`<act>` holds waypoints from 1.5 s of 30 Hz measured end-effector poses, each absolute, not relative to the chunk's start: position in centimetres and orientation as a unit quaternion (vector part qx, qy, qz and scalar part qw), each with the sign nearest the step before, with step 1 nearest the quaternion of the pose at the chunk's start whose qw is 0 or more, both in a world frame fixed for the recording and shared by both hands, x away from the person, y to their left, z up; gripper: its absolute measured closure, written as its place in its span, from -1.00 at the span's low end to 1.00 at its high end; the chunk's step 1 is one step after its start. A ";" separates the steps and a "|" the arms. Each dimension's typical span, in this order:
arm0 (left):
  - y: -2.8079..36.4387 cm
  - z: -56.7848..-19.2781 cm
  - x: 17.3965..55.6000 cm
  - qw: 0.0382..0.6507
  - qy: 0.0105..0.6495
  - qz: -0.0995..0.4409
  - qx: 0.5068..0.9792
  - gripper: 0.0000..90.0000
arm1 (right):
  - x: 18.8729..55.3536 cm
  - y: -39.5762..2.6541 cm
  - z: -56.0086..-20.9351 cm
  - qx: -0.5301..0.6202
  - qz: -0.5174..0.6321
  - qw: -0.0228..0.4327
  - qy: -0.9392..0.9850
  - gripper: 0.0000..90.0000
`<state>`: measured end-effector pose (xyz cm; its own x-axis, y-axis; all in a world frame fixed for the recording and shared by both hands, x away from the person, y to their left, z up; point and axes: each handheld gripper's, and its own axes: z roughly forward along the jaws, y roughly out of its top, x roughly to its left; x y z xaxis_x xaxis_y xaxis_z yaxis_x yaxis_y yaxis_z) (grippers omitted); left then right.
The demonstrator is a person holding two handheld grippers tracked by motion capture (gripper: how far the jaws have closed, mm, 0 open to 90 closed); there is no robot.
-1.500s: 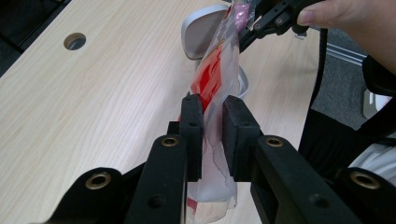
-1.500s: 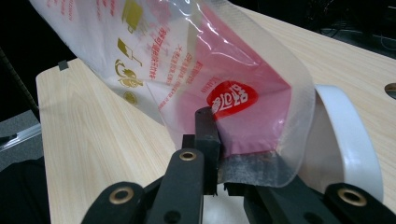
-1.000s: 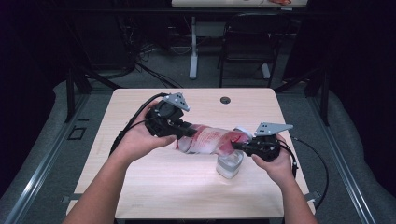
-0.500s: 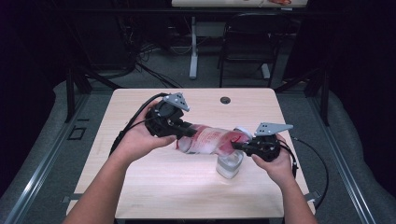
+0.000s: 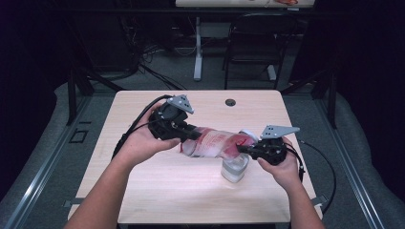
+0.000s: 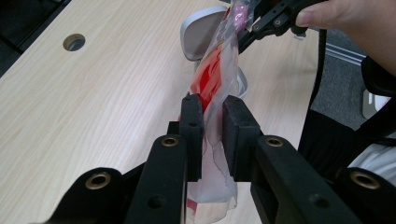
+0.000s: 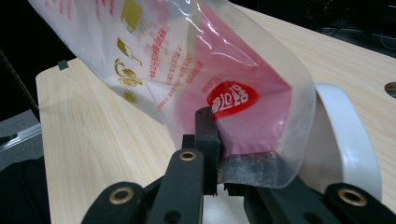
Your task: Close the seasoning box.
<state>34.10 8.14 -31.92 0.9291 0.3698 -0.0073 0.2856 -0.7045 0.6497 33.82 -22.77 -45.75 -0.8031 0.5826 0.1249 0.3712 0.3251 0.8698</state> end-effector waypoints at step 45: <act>7.8 -31.7 34.1 0.341 0.175 0.063 0.922 0.77 | 33.9 -22.9 -45.9 0.297 0.500 0.103 0.807 0.94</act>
<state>34.11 7.77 -31.75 0.9310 0.3651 -0.0030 0.2791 -0.7063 0.6506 33.91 -22.92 -45.86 -0.8026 0.5821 0.1301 0.3760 0.3244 0.8680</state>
